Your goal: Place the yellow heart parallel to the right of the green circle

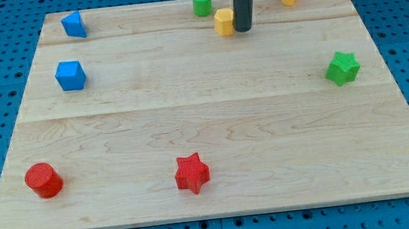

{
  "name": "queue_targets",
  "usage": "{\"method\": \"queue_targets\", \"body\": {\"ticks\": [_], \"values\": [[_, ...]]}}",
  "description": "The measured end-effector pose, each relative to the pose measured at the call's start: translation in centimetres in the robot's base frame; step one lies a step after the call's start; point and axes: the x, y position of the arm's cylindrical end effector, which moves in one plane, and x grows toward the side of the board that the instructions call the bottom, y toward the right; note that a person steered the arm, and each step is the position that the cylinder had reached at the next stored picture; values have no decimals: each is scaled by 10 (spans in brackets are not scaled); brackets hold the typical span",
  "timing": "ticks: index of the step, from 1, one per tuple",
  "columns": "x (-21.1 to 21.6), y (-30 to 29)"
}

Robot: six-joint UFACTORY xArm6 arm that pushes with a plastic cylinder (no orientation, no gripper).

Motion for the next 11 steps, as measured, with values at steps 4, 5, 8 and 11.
{"method": "queue_targets", "body": {"ticks": [4,5,8,11], "values": [[-8,170],[-52,201],[-92,120],[-98,72]]}}
